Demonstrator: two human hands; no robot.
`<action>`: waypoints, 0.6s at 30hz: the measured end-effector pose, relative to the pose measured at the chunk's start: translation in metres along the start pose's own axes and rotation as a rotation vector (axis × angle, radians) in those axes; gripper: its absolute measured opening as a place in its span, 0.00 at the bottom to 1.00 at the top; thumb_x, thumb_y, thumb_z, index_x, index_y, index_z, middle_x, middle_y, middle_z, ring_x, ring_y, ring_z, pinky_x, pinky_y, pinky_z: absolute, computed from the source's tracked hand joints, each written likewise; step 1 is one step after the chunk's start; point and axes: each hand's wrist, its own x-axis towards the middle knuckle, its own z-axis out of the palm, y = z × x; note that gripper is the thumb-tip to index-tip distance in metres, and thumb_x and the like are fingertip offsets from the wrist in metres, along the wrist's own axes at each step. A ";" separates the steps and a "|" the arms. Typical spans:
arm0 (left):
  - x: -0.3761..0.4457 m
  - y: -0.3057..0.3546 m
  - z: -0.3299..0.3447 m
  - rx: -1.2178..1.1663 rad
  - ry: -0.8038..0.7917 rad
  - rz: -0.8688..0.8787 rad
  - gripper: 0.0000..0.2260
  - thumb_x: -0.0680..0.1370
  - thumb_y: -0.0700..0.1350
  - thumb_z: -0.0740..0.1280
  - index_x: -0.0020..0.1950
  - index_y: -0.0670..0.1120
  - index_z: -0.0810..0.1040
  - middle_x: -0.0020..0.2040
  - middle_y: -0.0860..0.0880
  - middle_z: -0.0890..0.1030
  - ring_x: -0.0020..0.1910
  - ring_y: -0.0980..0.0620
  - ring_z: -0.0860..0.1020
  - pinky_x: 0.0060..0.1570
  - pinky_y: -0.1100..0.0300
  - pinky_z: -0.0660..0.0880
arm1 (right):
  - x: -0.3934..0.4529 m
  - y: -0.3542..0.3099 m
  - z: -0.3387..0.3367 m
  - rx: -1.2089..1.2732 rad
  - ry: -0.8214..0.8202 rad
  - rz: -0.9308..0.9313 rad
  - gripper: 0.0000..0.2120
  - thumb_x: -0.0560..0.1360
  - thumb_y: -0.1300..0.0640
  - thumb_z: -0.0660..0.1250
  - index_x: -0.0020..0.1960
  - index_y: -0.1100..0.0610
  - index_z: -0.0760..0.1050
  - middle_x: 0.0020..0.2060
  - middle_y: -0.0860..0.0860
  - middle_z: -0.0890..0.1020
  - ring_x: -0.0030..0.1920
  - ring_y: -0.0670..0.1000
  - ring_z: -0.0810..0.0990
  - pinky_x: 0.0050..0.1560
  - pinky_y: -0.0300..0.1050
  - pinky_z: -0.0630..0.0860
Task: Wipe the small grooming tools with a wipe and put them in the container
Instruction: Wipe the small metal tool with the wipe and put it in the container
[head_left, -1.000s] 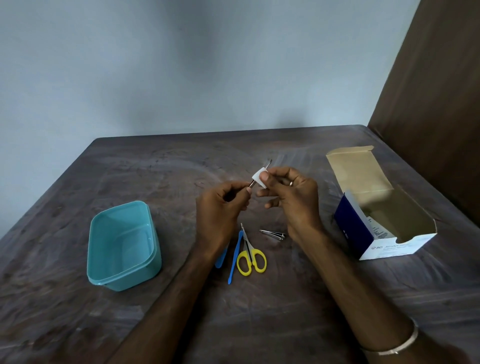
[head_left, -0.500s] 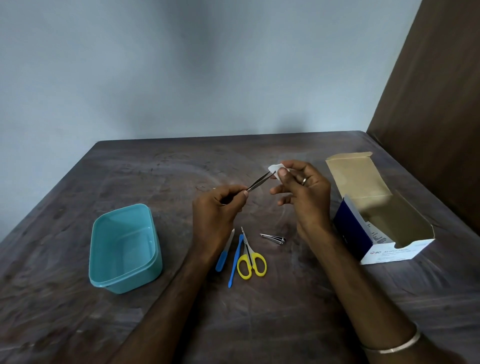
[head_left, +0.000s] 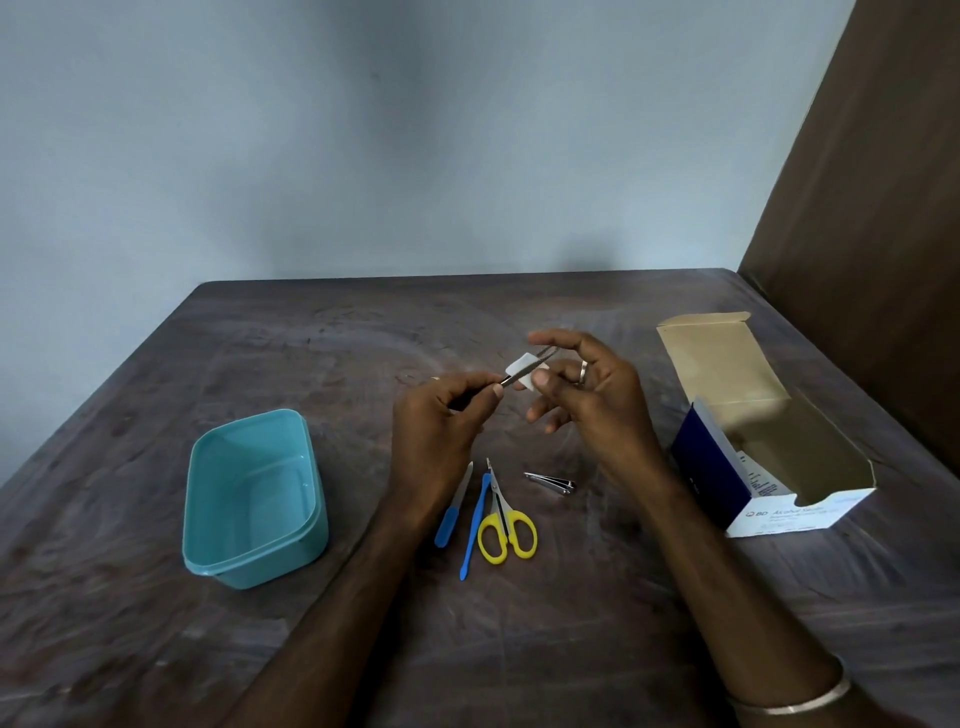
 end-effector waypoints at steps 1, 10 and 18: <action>0.000 -0.001 0.000 0.005 -0.003 0.010 0.07 0.78 0.40 0.70 0.53 0.49 0.84 0.44 0.55 0.85 0.41 0.57 0.82 0.41 0.53 0.81 | 0.000 0.000 0.000 -0.018 -0.018 -0.005 0.18 0.77 0.67 0.68 0.60 0.49 0.78 0.44 0.51 0.87 0.32 0.55 0.84 0.30 0.45 0.78; 0.001 -0.005 0.000 0.095 -0.005 0.061 0.07 0.76 0.40 0.71 0.53 0.46 0.85 0.43 0.52 0.85 0.40 0.57 0.81 0.41 0.54 0.80 | 0.000 0.005 0.002 -0.092 -0.096 0.012 0.17 0.77 0.69 0.67 0.60 0.51 0.79 0.45 0.52 0.87 0.32 0.55 0.85 0.30 0.46 0.76; -0.001 0.000 -0.001 0.058 0.003 0.048 0.08 0.75 0.39 0.72 0.53 0.45 0.86 0.41 0.52 0.85 0.37 0.61 0.80 0.39 0.66 0.76 | -0.001 0.007 0.003 -0.086 -0.077 0.036 0.08 0.76 0.68 0.68 0.50 0.58 0.83 0.41 0.53 0.87 0.33 0.57 0.85 0.31 0.47 0.75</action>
